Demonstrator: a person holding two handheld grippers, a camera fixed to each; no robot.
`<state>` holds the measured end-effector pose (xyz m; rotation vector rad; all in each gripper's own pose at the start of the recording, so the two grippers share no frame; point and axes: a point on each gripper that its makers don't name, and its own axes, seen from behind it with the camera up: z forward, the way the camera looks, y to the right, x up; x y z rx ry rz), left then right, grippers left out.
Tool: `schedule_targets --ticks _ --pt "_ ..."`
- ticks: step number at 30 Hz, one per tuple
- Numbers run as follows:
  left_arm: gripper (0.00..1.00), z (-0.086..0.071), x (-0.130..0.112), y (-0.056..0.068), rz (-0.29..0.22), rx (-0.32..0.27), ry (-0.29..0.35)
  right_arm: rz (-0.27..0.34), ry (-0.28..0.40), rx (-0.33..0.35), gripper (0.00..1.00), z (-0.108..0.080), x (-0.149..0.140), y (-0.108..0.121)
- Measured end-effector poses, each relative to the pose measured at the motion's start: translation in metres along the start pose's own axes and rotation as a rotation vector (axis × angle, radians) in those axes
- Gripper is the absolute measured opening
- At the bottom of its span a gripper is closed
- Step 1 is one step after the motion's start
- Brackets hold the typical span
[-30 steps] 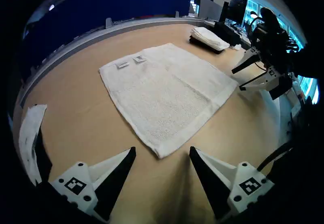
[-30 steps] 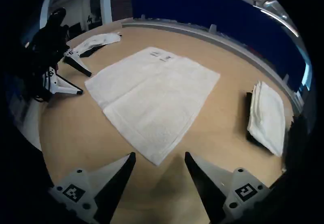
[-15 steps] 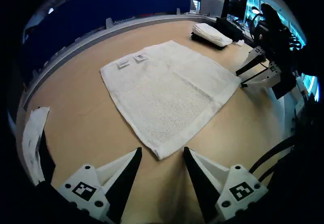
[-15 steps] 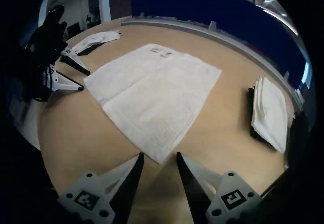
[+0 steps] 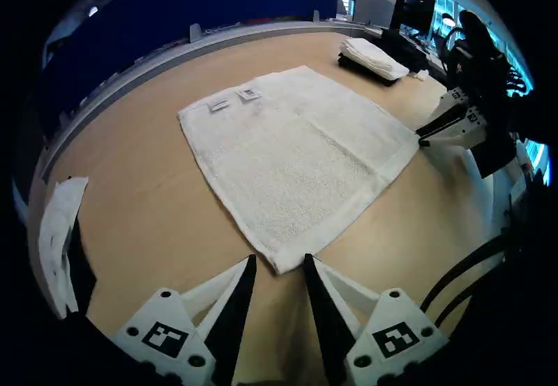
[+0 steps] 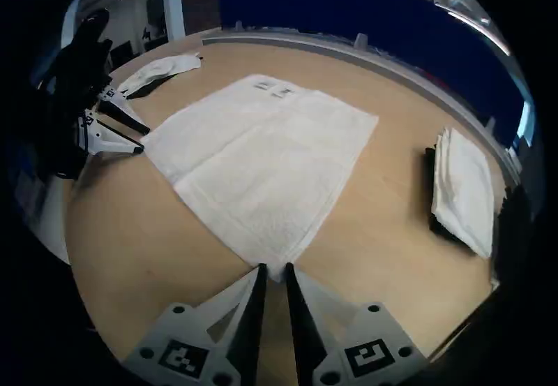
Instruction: Fold towel
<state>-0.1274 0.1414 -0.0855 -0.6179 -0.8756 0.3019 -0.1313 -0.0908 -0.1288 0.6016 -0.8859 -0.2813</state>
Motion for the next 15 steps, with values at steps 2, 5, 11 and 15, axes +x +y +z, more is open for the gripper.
schedule_targets --ticks 2,5,11,15 --pt "0.43 -0.0002 -0.0004 0.0006 -0.004 -0.001 -0.002 0.004 -0.003 0.001 0.19 0.0001 -0.0001 0.0" --pt "0.37 0.0001 -0.001 0.0011 -0.009 -0.003 -0.004 0.005 -0.006 0.003 0.17 -0.0002 0.0002 0.0001" --pt "0.2 0.0011 -0.002 -0.0013 -0.024 0.003 -0.013 0.0 -0.011 -0.003 0.16 -0.0008 0.0011 -0.0002" --pt "0.15 0.001 -0.0021 -0.0011 -0.035 0.002 -0.016 0.003 -0.012 -0.008 0.15 -0.0011 0.0019 -0.0003"
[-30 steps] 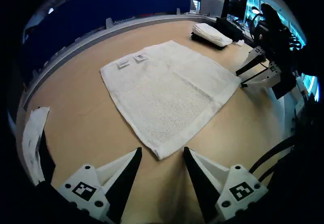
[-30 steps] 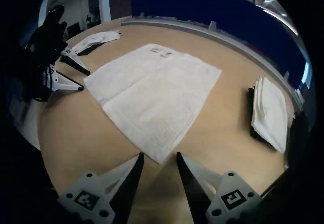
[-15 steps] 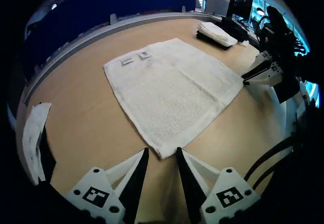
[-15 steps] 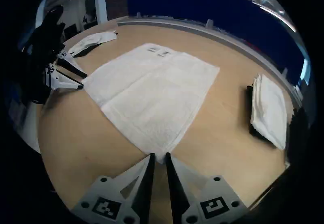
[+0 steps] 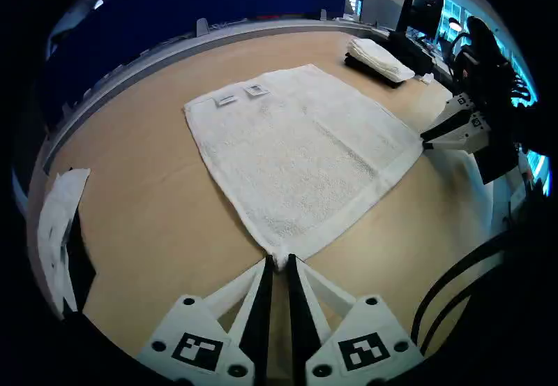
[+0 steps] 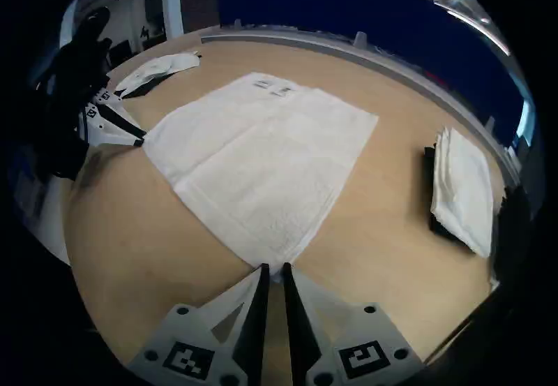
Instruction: Fold towel
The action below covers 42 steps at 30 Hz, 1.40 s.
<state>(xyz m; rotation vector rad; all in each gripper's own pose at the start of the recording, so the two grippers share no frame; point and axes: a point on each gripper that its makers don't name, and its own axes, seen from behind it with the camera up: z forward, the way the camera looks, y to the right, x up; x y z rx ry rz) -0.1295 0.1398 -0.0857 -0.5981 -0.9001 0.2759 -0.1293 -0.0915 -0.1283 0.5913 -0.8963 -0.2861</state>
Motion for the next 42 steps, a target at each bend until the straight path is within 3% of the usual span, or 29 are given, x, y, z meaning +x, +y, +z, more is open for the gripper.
schedule_targets --ticks 6,27,42 --pt "0.12 -0.001 -0.001 0.005 -0.009 -0.026 -0.004 0.013 -0.002 0.001 0.13 -0.002 0.001 0.001" --pt "0.09 -0.018 0.01 0.005 -0.042 -0.02 0.017 0.02 0.021 0.01 0.11 -0.016 0.021 0.005" --pt "0.09 -0.057 0.024 0.012 -0.092 -0.017 0.036 0.032 0.058 0.023 0.11 -0.055 0.047 -0.001"
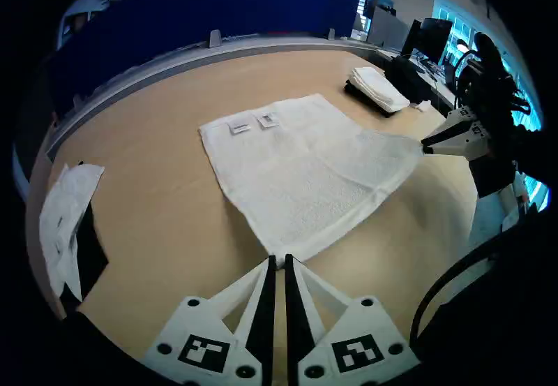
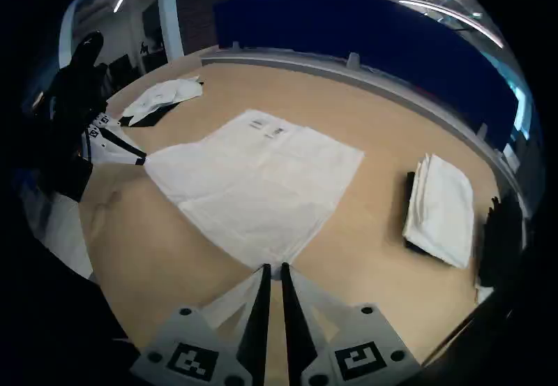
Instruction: Fold towel
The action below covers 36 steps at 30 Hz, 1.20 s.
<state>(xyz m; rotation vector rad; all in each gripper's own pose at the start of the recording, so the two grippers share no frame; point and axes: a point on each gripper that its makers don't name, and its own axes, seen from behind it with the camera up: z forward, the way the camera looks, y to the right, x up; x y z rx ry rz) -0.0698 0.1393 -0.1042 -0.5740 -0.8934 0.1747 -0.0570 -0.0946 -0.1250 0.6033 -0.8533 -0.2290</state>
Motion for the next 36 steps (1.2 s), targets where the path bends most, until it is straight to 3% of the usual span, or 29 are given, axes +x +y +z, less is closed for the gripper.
schedule_targets --ticks 21,27,36 --pt "0.08 -0.071 0.016 0.025 -0.093 -0.009 0.008 0.024 0.023 0.026 0.11 -0.063 0.024 -0.023" --pt "0.08 -0.073 0.014 0.03 -0.117 -0.011 0.006 0.023 0.023 0.025 0.11 -0.062 0.026 -0.021" --pt "0.09 -0.061 0.034 0.016 -0.181 -0.006 0.011 0.024 0.038 0.032 0.1 -0.05 0.044 -0.012"
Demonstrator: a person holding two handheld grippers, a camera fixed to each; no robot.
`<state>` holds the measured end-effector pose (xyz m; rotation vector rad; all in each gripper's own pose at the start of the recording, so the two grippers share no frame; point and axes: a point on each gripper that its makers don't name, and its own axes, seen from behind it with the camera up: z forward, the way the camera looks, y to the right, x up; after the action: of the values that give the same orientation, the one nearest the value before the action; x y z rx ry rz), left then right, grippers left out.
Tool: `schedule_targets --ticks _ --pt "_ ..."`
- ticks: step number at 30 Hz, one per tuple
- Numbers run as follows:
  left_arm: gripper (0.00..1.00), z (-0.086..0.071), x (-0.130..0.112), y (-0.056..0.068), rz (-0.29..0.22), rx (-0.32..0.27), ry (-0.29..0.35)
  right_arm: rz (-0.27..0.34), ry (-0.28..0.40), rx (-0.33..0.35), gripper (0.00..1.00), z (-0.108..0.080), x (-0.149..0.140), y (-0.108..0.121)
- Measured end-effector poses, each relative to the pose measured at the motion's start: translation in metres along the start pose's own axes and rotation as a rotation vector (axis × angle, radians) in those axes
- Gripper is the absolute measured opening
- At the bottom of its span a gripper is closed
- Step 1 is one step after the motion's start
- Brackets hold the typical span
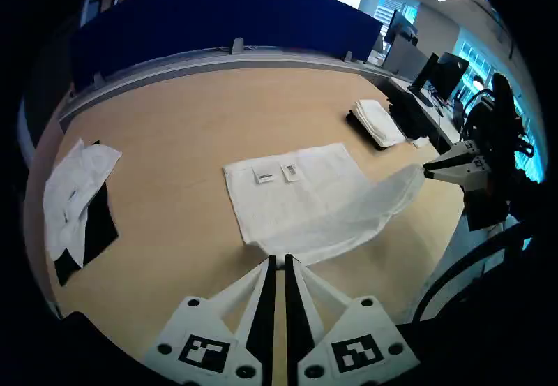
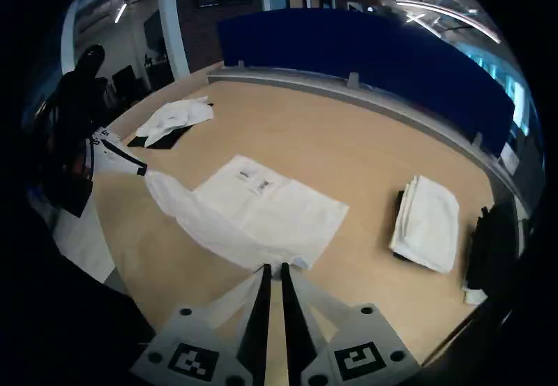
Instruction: Fold towel
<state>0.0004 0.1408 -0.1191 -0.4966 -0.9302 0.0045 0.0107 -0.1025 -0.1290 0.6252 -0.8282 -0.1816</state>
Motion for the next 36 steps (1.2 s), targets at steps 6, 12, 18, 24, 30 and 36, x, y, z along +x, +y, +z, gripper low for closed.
schedule_targets --ticks 6,12,18,24,30,36 --pt "0.08 0.013 0.024 -0.009 -0.044 0.007 0.002 -0.016 0.006 -0.007 0.1 0.013 0.016 0.015" --pt "0.08 0.027 0.046 -0.019 -0.074 0.008 0.0 -0.031 0.018 -0.023 0.1 0.024 0.036 0.035" --pt "0.08 0.049 0.065 -0.032 -0.091 0.009 0.0 -0.013 0.016 -0.04 0.1 0.047 0.047 0.056" --pt "0.08 0.086 0.069 -0.045 -0.106 0.013 -0.027 0.023 -0.017 -0.055 0.1 0.081 0.041 0.075" --pt "0.08 0.117 0.066 -0.054 -0.089 0.018 -0.052 0.065 -0.058 -0.064 0.1 0.108 0.026 0.086" --pt "0.08 0.134 0.058 -0.062 -0.077 0.03 -0.077 0.111 -0.071 -0.066 0.1 0.122 0.019 0.092"
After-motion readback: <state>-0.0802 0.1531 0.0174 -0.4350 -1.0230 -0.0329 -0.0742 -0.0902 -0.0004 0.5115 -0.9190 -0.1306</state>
